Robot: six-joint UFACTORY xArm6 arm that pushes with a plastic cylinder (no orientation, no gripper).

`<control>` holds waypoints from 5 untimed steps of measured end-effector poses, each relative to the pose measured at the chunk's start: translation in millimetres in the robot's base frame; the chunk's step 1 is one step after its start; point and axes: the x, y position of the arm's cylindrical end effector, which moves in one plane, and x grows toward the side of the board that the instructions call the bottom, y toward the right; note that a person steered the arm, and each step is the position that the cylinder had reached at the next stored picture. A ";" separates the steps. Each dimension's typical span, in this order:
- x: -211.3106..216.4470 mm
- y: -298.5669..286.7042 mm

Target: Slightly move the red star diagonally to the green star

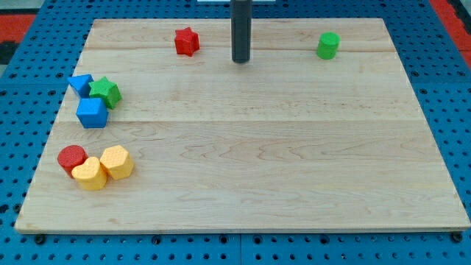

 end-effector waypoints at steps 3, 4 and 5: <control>3.6 -81.1; -14.4 -107.1; 4.1 -127.4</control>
